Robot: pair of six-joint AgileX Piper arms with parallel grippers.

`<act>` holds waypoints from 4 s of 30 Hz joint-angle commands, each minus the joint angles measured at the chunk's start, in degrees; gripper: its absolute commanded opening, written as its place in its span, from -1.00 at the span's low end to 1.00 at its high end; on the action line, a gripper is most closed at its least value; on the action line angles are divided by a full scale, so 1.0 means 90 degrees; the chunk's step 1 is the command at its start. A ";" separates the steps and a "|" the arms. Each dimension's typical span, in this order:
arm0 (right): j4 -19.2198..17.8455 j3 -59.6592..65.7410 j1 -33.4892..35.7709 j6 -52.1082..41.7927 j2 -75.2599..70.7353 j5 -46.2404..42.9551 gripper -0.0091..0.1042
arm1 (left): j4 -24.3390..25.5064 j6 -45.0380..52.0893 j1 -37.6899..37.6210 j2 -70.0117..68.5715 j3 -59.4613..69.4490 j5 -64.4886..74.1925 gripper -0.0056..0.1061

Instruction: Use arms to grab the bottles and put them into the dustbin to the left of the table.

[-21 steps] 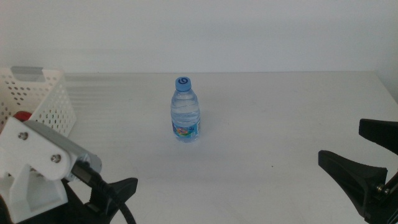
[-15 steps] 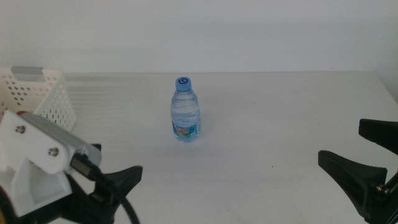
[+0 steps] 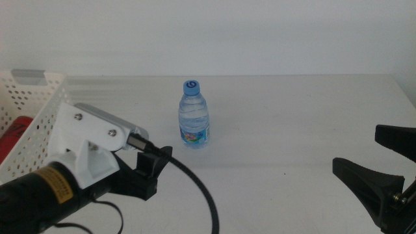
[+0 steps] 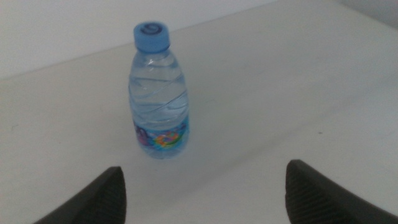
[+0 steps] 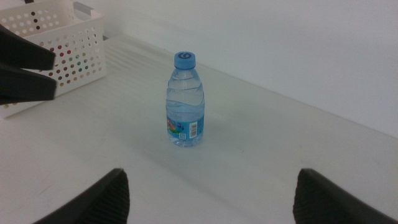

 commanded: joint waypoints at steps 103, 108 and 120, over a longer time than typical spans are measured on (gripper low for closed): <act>-0.0036 -0.0156 0.0017 -0.0019 -0.0006 -0.0490 0.46 | 0.0735 -0.0568 0.1197 0.5125 -0.2585 -0.4808 -0.93; -0.0036 -0.0156 0.0017 -0.0019 -0.0006 -0.0490 0.46 | 0.0848 -0.0608 0.1197 0.4224 -0.2451 -0.3984 -0.99; -0.0036 -0.0156 0.0017 -0.0019 -0.0006 -0.0490 0.46 | 0.0928 -0.0608 0.1197 0.2137 -0.2464 -0.1667 -0.99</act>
